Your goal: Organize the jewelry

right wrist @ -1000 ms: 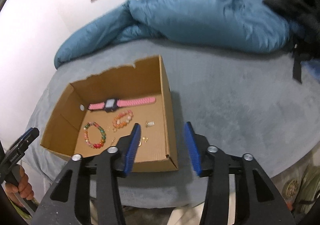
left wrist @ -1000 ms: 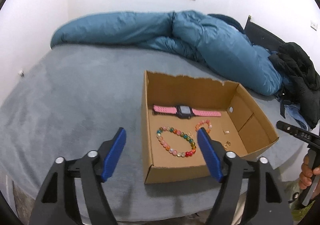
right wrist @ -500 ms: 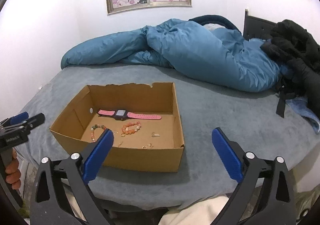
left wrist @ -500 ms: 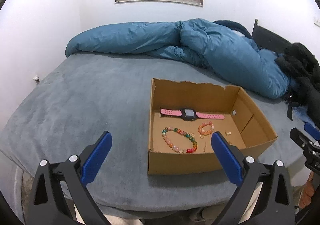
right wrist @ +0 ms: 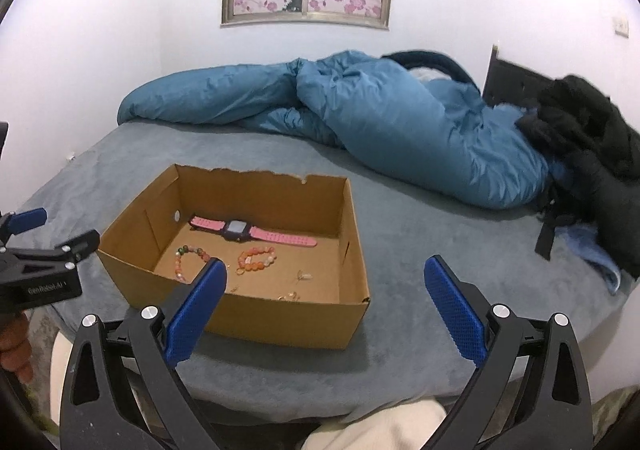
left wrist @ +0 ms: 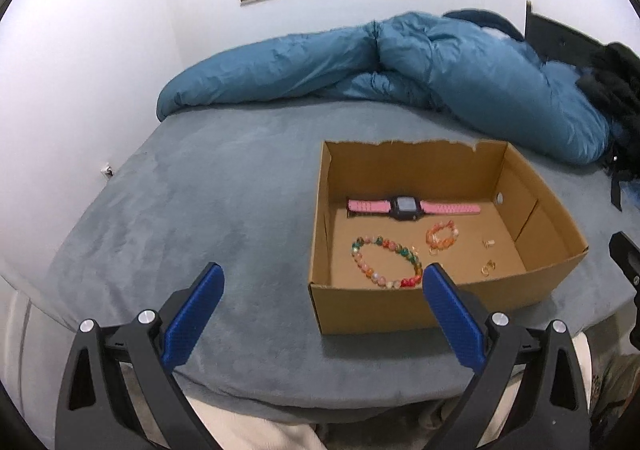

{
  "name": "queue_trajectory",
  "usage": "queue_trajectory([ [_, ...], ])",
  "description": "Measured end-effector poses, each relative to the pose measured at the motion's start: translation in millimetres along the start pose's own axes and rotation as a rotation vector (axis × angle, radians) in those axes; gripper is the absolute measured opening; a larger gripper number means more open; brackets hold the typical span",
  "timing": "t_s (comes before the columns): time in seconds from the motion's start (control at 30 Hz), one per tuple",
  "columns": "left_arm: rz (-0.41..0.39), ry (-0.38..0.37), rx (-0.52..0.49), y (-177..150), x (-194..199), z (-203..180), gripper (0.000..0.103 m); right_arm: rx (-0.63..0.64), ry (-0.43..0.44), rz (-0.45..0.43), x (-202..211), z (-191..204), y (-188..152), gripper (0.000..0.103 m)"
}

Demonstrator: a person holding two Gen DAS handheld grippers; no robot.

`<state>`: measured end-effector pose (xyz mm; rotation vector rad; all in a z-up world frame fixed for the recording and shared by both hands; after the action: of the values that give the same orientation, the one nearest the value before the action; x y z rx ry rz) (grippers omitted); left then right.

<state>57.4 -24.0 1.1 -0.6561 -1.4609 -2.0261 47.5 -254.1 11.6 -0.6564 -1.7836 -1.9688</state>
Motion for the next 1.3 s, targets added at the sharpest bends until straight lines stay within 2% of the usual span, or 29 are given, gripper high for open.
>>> queue_trajectory([
  [0.2, 0.07, -0.026, 0.008, -5, -9, -7, 0.097, -0.11, 0.016, 0.075, -11, -13, -8, 0.095],
  [0.43, 0.138, -0.06, -0.008, -12, -16, -14, 0.097, -0.125, 0.021, 0.146, -21, -14, -16, 0.095],
  [0.83, 0.187, -0.065, -0.033, -19, -23, -25, 0.097, -0.147, 0.021, 0.207, -31, -18, -25, 0.095],
  [1.3, 0.203, -0.052, -0.022, -20, -31, -21, 0.097, -0.148, 0.005, 0.242, -34, -22, -28, 0.095],
])
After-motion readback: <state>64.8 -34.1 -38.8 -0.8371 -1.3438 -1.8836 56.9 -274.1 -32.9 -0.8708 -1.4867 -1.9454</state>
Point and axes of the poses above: each gripper's, at about its wrist camera, not at the fingertips, and x roughly against the way its jaws point, z to its left, y to its top, the point moved 4 cm from there along -x, roughly the way its jaws point, and after that the axes turned 14 degrees about y, right-handed, at the moved point
